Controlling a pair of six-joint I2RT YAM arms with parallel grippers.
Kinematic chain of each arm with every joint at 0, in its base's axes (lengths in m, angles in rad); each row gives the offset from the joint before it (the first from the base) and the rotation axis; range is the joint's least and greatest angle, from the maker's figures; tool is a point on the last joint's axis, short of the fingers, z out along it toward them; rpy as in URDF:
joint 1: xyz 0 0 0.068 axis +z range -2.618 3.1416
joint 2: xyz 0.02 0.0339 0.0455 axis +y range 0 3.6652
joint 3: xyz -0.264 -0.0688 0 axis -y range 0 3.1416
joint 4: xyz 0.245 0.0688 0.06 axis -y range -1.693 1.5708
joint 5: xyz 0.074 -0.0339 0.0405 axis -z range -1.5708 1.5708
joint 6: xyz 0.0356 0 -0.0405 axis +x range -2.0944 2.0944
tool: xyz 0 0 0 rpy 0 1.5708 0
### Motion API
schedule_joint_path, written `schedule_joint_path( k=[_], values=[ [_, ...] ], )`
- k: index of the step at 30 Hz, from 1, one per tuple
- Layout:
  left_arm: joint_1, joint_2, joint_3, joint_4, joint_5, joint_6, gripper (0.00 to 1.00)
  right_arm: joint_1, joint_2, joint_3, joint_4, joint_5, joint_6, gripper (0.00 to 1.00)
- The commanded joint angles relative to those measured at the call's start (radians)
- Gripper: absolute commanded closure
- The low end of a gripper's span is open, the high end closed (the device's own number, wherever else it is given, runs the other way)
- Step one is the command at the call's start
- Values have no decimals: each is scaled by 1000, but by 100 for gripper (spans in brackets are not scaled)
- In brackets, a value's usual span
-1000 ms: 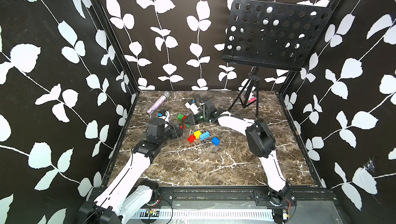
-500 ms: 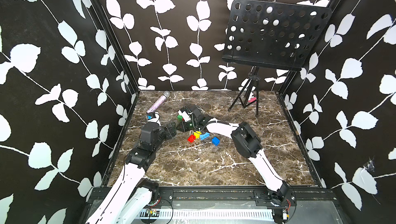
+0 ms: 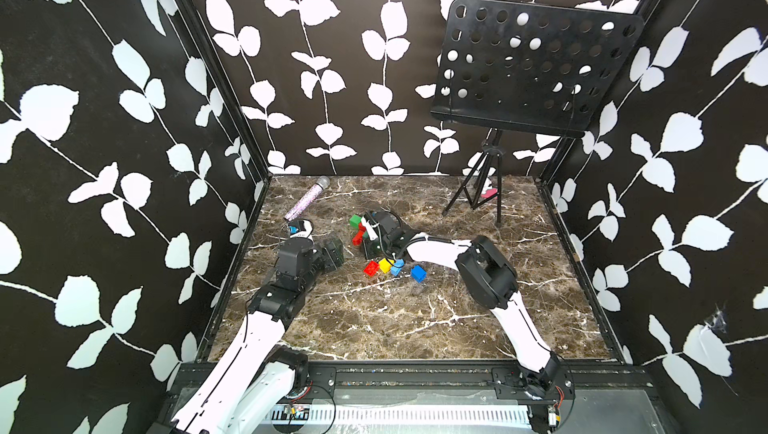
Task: Assemble the letter r with lego
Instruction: Adjust the lego brick at the center of the board.
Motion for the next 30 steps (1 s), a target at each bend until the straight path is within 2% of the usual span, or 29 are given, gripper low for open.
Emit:
schedule_joint_path(
  k=[1, 4, 6, 12, 16, 20, 23, 27, 30],
  values=[
    [7, 6, -17, 31, 17, -5, 24, -35, -98, -77, -2, 73, -7, 82],
    [12, 48, -8, 35, 19, 8, 23, -64, -165, -138, 5, 94, -30, 82],
    [21, 115, 28, 16, 28, 2, 23, -88, -179, -137, 3, 33, -50, 81],
    [96, 422, 200, 25, 136, 51, 30, -118, -236, -186, 8, -13, -62, 82],
    [126, 677, 413, 29, 182, 182, 46, -127, -302, -257, 40, -30, -64, 82],
    [125, 978, 759, -181, 246, 292, 52, -141, -373, -333, 41, -25, -84, 82],
    [125, 1099, 888, -208, 253, 310, 55, -153, -424, -399, 36, -17, -96, 82],
    [126, 1215, 991, -153, 312, 320, 57, -166, -470, -460, 33, -7, -107, 82],
    [125, 1328, 1104, -203, 331, 315, 58, -172, -483, -486, 31, -16, -111, 82]
  ],
)
